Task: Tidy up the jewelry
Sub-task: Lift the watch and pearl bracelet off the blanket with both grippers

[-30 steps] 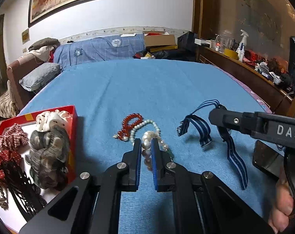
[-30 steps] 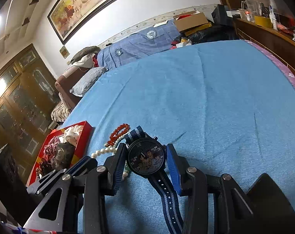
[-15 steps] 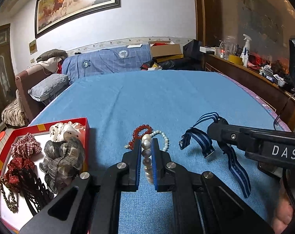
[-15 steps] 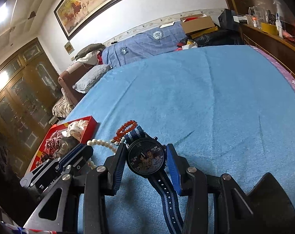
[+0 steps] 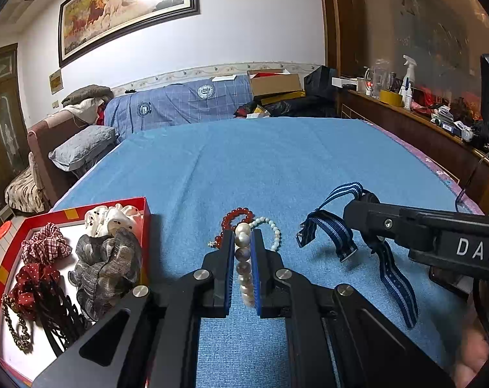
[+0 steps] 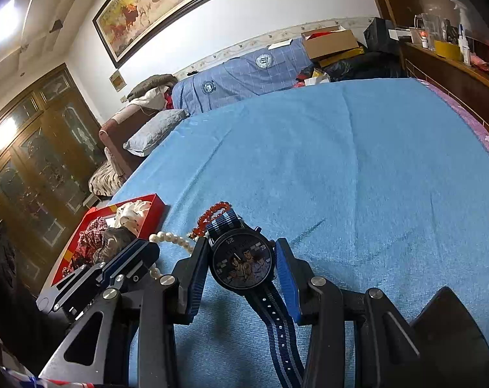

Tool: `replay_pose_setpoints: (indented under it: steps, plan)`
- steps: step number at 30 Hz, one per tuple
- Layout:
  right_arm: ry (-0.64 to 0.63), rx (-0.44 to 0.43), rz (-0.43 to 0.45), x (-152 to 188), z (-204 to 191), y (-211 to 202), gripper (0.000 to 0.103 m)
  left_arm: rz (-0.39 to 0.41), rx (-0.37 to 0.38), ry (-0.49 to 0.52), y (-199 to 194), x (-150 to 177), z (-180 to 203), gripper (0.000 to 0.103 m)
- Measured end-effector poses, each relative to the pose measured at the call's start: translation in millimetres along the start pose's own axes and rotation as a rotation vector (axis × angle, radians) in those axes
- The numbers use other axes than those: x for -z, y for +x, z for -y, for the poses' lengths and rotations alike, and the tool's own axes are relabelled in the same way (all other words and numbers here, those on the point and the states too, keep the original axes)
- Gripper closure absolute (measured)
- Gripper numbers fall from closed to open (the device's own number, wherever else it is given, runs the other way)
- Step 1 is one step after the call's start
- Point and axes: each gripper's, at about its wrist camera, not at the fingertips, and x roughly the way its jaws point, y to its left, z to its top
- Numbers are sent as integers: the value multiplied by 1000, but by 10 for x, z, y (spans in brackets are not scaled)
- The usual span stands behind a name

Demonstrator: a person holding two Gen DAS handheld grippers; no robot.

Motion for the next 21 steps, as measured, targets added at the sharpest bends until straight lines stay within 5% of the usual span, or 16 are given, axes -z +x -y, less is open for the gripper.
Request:
replay_pose_setpoints:
  steps: [21]
  plan:
    - [12, 25, 56, -4, 4, -125, 58, 34, 13, -18, -175, -53, 21, 94]
